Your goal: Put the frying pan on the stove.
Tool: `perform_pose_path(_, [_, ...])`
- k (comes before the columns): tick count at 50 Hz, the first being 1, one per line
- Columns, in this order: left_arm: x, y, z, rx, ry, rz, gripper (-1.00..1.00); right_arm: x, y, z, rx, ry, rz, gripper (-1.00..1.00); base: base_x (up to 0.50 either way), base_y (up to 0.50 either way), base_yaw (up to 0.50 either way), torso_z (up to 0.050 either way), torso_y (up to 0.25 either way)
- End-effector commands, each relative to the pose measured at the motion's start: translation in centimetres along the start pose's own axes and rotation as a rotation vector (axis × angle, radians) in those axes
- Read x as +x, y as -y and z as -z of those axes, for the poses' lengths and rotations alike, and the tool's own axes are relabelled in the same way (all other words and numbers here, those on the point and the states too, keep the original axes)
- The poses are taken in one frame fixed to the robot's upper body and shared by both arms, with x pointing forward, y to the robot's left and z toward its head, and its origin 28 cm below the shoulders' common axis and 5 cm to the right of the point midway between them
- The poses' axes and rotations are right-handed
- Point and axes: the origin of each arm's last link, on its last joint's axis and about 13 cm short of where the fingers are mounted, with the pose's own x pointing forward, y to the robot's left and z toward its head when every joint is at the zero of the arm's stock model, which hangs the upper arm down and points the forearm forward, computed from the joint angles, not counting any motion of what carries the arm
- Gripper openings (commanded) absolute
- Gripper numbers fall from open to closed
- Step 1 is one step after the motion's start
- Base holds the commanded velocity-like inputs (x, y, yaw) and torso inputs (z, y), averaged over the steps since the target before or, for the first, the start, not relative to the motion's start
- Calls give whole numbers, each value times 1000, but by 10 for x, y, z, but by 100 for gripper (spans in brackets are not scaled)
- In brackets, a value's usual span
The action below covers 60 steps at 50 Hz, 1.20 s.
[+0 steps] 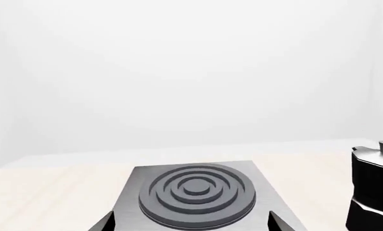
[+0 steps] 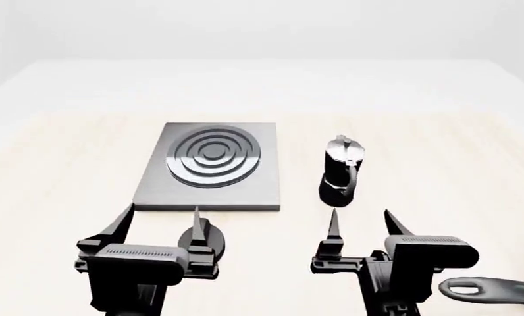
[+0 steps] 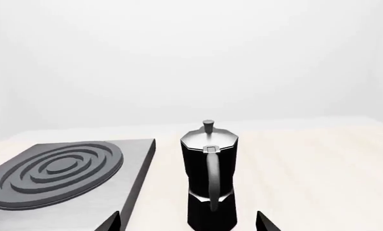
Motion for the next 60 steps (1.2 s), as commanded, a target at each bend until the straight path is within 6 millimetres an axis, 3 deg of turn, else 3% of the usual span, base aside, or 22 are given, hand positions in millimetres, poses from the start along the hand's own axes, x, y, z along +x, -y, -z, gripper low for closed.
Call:
perform_pose_path(1, [0, 1, 0, -3, 1, 4, 100, -2, 2, -10, 20, 3, 29, 100, 0, 0, 0, 0, 0])
perform_pose_path(22, [-3, -2, 1, -15, 0, -4, 100, -11, 10, -30, 62, -44, 210, 100, 0, 0, 0, 0, 0])
perform_pose_path(60, [-3, 1, 3, -14, -3, 5, 100, -21, 28, -31, 171, -56, 378, 100, 0, 0, 0, 0, 0])
